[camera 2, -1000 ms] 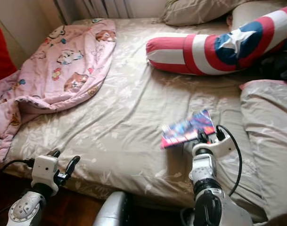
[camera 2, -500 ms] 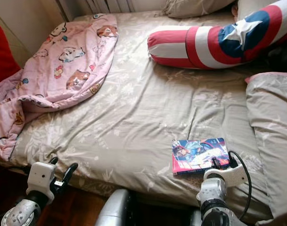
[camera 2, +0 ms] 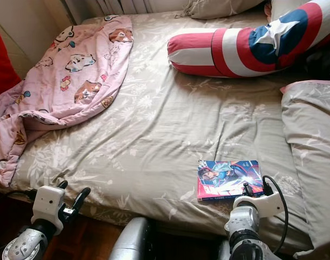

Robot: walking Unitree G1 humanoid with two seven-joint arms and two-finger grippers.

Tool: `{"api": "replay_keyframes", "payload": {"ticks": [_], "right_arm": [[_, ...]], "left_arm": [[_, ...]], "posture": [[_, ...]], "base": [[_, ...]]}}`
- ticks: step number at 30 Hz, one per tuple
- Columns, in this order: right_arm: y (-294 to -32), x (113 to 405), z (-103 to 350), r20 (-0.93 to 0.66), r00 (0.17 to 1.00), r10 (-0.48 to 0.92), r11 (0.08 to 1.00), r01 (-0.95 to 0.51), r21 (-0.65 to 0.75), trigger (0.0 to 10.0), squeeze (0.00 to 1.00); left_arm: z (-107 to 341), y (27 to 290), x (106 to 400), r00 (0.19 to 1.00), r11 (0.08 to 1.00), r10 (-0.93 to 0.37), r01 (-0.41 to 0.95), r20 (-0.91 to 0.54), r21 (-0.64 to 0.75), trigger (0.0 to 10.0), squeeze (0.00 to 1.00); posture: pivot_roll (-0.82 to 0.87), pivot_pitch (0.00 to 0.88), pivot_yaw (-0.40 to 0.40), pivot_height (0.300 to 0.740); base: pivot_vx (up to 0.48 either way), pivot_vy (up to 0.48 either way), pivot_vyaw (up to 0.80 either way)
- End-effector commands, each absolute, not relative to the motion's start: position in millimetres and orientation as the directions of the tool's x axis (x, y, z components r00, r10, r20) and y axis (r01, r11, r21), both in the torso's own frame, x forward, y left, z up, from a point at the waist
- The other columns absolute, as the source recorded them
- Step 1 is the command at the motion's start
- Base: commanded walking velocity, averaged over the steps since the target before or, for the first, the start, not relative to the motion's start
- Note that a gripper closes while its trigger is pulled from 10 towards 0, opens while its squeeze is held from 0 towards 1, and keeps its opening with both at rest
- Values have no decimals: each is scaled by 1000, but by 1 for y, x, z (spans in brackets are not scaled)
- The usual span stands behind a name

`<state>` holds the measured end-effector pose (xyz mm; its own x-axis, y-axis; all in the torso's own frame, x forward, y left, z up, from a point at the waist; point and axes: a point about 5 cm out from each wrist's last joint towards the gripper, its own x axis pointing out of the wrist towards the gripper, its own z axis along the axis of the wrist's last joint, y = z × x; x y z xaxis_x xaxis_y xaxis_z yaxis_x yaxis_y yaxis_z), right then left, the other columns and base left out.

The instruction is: Clean up the room

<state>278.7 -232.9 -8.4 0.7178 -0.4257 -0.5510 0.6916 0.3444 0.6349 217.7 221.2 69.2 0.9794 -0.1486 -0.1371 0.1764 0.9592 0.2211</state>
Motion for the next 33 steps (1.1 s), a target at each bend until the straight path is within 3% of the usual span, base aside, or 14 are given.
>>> {"api": "replay_keyframes", "payload": {"ticks": [1,3,10,15,20,25,27,28,29,33], "right_arm": [[-225,268,-21,-605,686,-404,338,727,598,10000,584],[-224,265,-23,-612,683,-399,350,730,587,10000,718],[-233,263,-23,-617,662,-426,344,749,565,10000,714],[-236,266,-19,-602,675,-428,392,738,549,10000,647],[-240,257,-25,-615,646,-451,379,763,524,10000,694],[-238,251,-30,-623,645,-443,421,763,491,10000,675],[-238,252,-29,-606,664,-438,450,746,491,10000,537],[-238,252,-29,-603,669,-436,458,741,491,10000,537],[-237,252,-29,-597,674,-435,466,736,492,10000,0],[-233,248,-32,-583,698,-415,524,708,474,10000,0]], "left_arm": [[67,223,214,977,958,-146,179,-158,224,10000,0],[68,221,216,977,959,-146,179,-157,219,10000,0],[67,216,219,975,960,-155,187,-158,209,10000,0],[65,216,221,974,961,-157,189,-162,204,10000,0],[62,212,225,974,962,-159,189,-159,195,10000,0],[58,209,230,976,966,-151,180,-157,185,10000,0],[56,206,235,978,969,-145,171,-150,176,10000,0],[56,205,236,978,970,-144,169,-148,174,10000,0],[56,205,237,979,971,-142,167,-146,173,10000,0],[49,203,241,980,975,-130,154,-150,162,10000,0]], "posture": [[346,222,165,637],[347,223,164,637],[344,219,162,637],[328,215,155,637],[312,212,145,637],[293,192,121,637],[270,175,99,637],[267,172,96,637],[267,172,96,637],[231,126,56,637]], "base": [[0,0,0],[0,0,0],[0,0,0],[0,0,0],[0,0,0],[0,0,0],[0,0,0],[0,0,0],[0,0,0],[0,0,0]]}}
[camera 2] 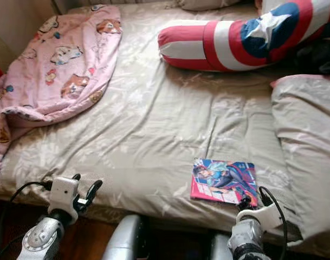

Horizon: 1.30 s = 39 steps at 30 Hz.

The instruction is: Clean up the room

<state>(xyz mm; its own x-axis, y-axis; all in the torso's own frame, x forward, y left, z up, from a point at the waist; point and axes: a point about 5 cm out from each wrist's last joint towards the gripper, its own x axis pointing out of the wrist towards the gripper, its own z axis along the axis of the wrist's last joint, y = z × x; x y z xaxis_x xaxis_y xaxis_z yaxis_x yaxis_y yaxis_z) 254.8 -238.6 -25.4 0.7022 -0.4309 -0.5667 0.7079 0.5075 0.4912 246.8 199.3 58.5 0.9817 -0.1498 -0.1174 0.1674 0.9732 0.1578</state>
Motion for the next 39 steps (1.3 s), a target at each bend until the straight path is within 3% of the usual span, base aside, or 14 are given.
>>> {"api": "replay_keyframes", "payload": {"ticks": [1,5,8,10,13,14,17,23,31,39], "right_arm": [[-234,245,-34,-583,696,-420,530,709,465,10000,0],[-241,235,-35,-535,714,-452,582,690,431,10000,0],[-233,243,-26,-426,815,-393,774,543,326,10000,0],[-226,246,-24,-398,848,-351,821,483,304,10000,0],[-206,250,-25,-381,898,-219,888,345,303,10000,0],[-194,250,-25,-378,919,-115,945,218,242,10000,0],[-183,250,-27,-382,924,-24,956,133,261,10000,0],[-178,248,-34,-456,890,5,978,92,189,10000,0],[-175,216,-63,-653,757,14,986,98,135,10000,0],[-175,206,-70,-701,713,-24,985,135,104,10000,0]], "left_arm": [[46,202,242,980,975,-128,153,-155,159,10000,0],[37,200,244,980,981,-105,129,-166,142,10000,0],[31,201,247,982,989,-74,95,-174,113,10000,0],[26,201,248,980,993,-57,75,-188,89,10000,0],[15,204,248,974,1000,3,2,-225,24,10000,0],[11,207,248,971,1000,30,-30,-237,4,10000,0],[8,205,249,971,999,45,-51,-237,-17,10000,0],[-7,194,250,950,999,7,-21,-312,-41,10000,0],[-47,190,230,825,997,5,-49,-565,-63,10000,0],[-68,193,205,716,999,37,-36,-697,15,10000,0]], "posture": [[224,115,48,637],[196,82,20,637],[163,55,1,637],[146,26,-12,637],[130,0,-32,637],[128,0,-40,637],[137,0,-52,637],[139,0,-62,652],[175,0,-68,712],[139,0,-43,740]], "base": [[0,0,0],[0,0,0],[0,0,0],[0,0,0],[0,0,0],[0,0,0],[0,0,0],[0,0,0],[0,0,0],[0,0,0]]}}
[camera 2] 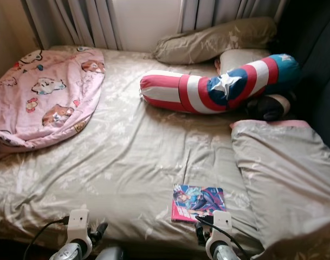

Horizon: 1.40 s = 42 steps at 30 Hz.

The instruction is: Clean up the room

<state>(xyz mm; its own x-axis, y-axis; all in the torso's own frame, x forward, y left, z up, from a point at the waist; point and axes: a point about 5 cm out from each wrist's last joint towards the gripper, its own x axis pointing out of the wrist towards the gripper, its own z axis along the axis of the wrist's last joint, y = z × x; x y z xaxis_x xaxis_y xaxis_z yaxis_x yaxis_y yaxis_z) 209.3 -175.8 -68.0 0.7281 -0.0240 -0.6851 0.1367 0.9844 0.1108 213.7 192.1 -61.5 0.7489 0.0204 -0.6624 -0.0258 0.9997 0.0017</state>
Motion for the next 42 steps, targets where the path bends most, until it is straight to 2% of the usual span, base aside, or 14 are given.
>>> {"api": "replay_keyframes", "payload": {"ticks": [1,11,19,24,42], "right_arm": [[-173,206,-71,-701,713,-20,985,133,106,10000,0],[-171,183,-83,-765,644,6,987,121,109,10000,0],[-175,181,-84,-766,642,12,994,73,77,10000,0],[-173,189,-80,-750,661,21,989,94,111,10000,0],[-176,189,-80,-755,655,6,986,121,113,10000,0]], "left_arm": [[-68,193,205,717,999,44,-50,-696,12,10000,0],[-77,201,185,671,998,63,-51,-738,39,10000,0],[-82,200,178,643,998,63,-54,-763,36,10000,0],[-82,203,177,633,998,67,-48,-771,48,10000,0],[-84,211,169,632,996,86,-56,-770,66,10000,0]], "posture": [[139,0,-43,740],[120,0,-32,740],[115,0,-37,740],[106,0,-41,740],[124,16,-59,740]], "base": [[0,0,0],[0,0,0],[0,0,160],[0,430,678],[0,480,0]]}}
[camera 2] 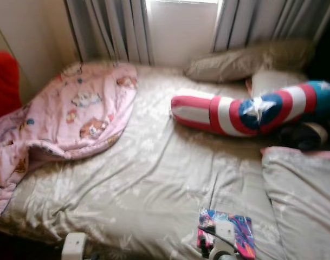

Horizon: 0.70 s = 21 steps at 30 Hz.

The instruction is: Clean up the room

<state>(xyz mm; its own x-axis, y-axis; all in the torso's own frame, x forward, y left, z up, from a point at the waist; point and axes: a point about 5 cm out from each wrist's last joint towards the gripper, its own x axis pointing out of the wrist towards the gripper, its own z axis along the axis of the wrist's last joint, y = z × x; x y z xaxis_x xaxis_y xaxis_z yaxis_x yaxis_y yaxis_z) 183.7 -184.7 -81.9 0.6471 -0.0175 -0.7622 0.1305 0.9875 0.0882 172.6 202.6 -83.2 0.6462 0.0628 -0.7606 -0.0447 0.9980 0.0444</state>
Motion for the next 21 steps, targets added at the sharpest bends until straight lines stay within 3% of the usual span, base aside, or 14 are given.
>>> {"api": "replay_keyframes", "payload": {"ticks": [1,8,14,21], "right_arm": [[-176,188,-81,-756,654,7,986,122,114,10000,0],[-175,187,-81,-760,650,17,990,93,102,10000,0],[-175,185,-82,-750,661,18,981,131,140,10000,0],[-177,184,-83,-758,652,-1,978,159,135,10000,0]], "left_arm": [[-84,211,169,633,996,87,-55,-769,67,10000,0],[-83,211,170,634,996,87,-56,-769,67,10000,0],[-83,211,170,634,996,90,-59,-768,68,10000,0],[-83,212,171,635,996,88,-56,-768,67,10000,0]], "posture": [[123,19,-58,740],[124,33,-58,740],[132,41,-58,740],[130,42,-56,740]], "base": [[0,480,0],[0,480,0],[0,480,759],[0,480,0]]}}
